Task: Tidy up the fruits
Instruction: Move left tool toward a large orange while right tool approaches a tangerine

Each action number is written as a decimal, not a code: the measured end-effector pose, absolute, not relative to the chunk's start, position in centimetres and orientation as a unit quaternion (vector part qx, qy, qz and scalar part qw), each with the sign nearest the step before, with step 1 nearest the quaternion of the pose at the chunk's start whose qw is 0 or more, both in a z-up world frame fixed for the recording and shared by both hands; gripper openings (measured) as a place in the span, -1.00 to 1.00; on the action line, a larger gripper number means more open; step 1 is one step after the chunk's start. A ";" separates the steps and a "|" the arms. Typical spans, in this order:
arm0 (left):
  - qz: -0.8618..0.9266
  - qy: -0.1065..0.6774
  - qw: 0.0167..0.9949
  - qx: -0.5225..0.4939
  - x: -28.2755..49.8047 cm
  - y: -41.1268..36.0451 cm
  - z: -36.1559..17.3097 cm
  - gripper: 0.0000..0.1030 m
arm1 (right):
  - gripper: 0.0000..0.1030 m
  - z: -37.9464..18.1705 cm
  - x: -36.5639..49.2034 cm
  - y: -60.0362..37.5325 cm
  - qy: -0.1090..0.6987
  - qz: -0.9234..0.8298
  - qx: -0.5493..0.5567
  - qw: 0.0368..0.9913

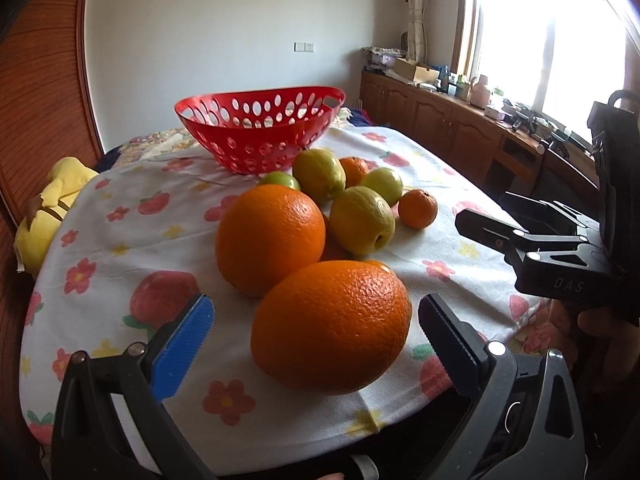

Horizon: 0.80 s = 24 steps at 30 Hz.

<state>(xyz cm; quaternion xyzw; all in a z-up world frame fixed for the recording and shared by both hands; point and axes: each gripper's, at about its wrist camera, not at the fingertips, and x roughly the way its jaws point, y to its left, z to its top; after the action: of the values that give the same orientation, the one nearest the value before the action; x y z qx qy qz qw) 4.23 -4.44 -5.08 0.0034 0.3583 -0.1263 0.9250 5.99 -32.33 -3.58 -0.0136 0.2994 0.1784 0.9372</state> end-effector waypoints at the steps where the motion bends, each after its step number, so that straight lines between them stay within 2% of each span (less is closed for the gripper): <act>1: -0.128 0.362 0.924 0.002 4.4 -4.5 -5.3 0.98 | 0.95 -3.7 6.1 -32.3 0.302 0.179 -0.013 0.936; 8: -0.137 0.381 0.914 -0.007 5.1 -4.8 -6.2 0.97 | 0.95 -4.3 7.8 -32.2 0.321 0.186 -0.018 0.929; 13: -0.143 0.390 0.909 -0.003 5.7 -5.2 -6.9 0.91 | 0.79 -4.6 9.6 -31.9 0.329 0.190 -0.028 0.925; 15: -0.151 0.394 0.907 -0.012 5.8 -5.1 -7.2 0.87 | 0.64 -5.0 10.4 -31.6 0.337 0.190 -0.042 0.921; 20: -0.154 0.393 0.907 -0.012 5.8 -5.2 -7.4 0.86 | 0.43 -6.0 11.9 -31.6 0.363 0.198 -0.054 0.909; 24: -0.153 0.396 0.905 -0.005 5.9 -5.5 -7.6 0.87 | 0.39 -6.5 12.8 -31.7 0.379 0.207 -0.052 0.901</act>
<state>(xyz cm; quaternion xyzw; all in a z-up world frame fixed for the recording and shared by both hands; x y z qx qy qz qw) 5.87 -5.48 -7.64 -0.0045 0.3961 -0.1529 0.9054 12.77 -31.70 -6.46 -0.0523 0.3787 0.2069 0.9006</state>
